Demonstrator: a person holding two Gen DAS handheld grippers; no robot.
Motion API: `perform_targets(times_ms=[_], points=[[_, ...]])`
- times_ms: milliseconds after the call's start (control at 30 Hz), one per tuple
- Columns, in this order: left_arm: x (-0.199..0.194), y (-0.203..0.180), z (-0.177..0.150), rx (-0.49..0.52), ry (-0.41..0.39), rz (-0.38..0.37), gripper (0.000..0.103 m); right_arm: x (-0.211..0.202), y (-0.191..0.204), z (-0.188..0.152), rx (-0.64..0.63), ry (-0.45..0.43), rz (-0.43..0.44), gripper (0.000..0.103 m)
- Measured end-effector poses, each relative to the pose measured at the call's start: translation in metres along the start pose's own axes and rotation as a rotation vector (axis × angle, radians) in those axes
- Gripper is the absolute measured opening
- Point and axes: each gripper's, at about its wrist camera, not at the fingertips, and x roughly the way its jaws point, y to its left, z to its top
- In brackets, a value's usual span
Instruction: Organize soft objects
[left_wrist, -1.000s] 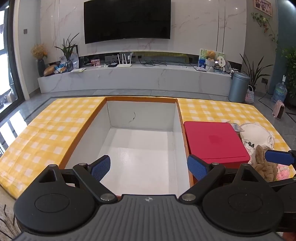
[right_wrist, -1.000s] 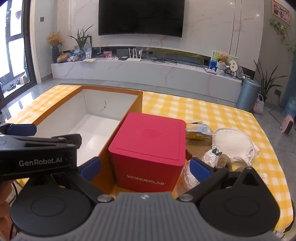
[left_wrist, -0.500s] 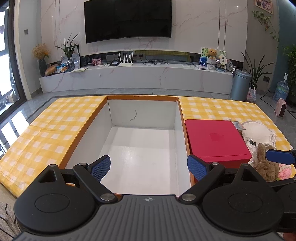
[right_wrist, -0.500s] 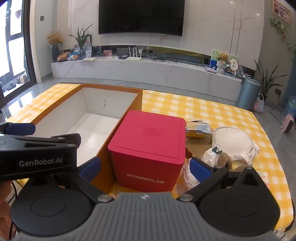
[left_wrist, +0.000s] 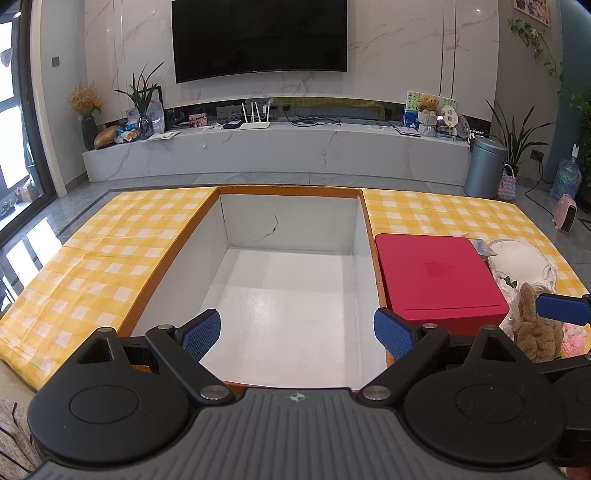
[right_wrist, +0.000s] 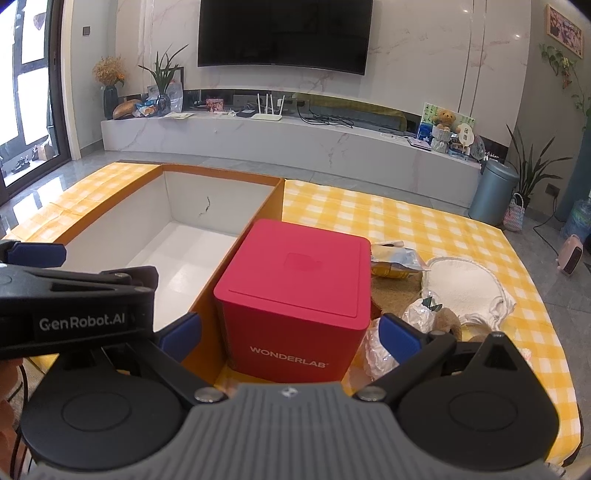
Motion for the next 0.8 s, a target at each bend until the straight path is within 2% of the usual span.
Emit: perform_targets(times_ms=[333,600,800], points=[[-0.0002,0.0011,0.0003,-0.001,0.011,0.01,0.103,0.0027,0.0027,-0.0004,-0.001,0.004,0.002,0.1],[-0.0008,0.0029,0.0008,-0.006,0.015,-0.01,0.103,0.0037,0.0036,-0.0002,0.001,0.003,0.004,0.1],[-0.0031,0.0018,0.0012,0.007,0.006,-0.027,0.095,0.0044,0.0061,0.0005,-0.002,-0.002,0.006,0.1]])
